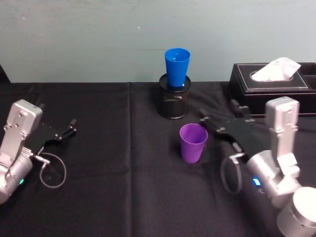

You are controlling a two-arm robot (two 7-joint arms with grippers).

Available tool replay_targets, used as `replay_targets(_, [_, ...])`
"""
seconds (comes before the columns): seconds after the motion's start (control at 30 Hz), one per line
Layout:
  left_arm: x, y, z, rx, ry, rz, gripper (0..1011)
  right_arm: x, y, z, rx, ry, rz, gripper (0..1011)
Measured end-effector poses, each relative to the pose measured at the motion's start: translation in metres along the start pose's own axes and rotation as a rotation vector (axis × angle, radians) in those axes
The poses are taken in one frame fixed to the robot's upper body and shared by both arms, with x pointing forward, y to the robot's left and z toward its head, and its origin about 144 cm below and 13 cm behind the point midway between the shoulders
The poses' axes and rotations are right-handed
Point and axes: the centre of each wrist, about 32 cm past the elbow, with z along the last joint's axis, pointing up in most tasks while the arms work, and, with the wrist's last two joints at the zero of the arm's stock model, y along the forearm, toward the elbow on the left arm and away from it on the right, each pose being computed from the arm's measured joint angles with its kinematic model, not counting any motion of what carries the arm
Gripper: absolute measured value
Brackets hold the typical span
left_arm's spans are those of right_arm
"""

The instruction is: Pick up one cup with a gripper and tap it against the other cup.

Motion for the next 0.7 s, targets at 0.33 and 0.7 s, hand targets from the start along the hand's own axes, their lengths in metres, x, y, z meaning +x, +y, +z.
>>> replay_targets(0.33, [0.0,0.0,0.0,0.0,0.0,0.0,1000,0.022,-0.008,-0.017,-0.071,-0.045,-0.193,1003])
replay_targets(0.7, [0.0,0.0,0.0,0.0,0.0,0.0,1000,0.022,-0.007,-0.032,-0.077,-0.037,-0.221,1002])
